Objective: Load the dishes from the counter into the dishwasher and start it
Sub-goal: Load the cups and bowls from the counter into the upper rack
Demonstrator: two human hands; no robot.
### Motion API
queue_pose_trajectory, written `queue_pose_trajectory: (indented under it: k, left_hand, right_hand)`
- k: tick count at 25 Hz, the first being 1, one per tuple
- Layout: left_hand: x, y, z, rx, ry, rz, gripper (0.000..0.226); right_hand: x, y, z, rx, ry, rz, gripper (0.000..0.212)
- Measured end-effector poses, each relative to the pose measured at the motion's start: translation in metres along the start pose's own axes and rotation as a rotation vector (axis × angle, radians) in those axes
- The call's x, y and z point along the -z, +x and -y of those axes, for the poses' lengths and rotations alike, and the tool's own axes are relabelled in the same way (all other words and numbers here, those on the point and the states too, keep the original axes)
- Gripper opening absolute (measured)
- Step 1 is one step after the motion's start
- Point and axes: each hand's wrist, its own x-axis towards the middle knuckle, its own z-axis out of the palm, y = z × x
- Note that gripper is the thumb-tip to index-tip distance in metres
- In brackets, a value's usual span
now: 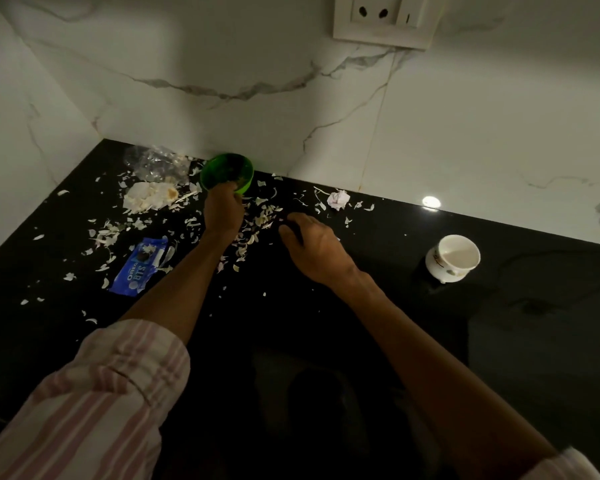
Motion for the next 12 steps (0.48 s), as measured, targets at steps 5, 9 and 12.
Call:
queue_pose_trajectory:
  k: [5, 9, 12]
  left_hand:
    - [0.015, -0.026, -0.009, -0.078, -0.112, -0.096, 0.017]
    - [0.033, -0.072, -0.04, 0.249, -0.641, -0.04, 0.006]
    - [0.047, -0.118, -0.064, 0.675, -1.508, 0.264, 0.007]
  right_hand:
    - [0.006, -0.008, -0.007, -0.027, 0.041, -0.05, 0.046]
    - [0.013, -0.016, 0.0, -0.11, 0.209, -0.186, 0.039]
    - [0.017, -0.023, 0.001, -0.253, 0.512, -0.194, 0.041]
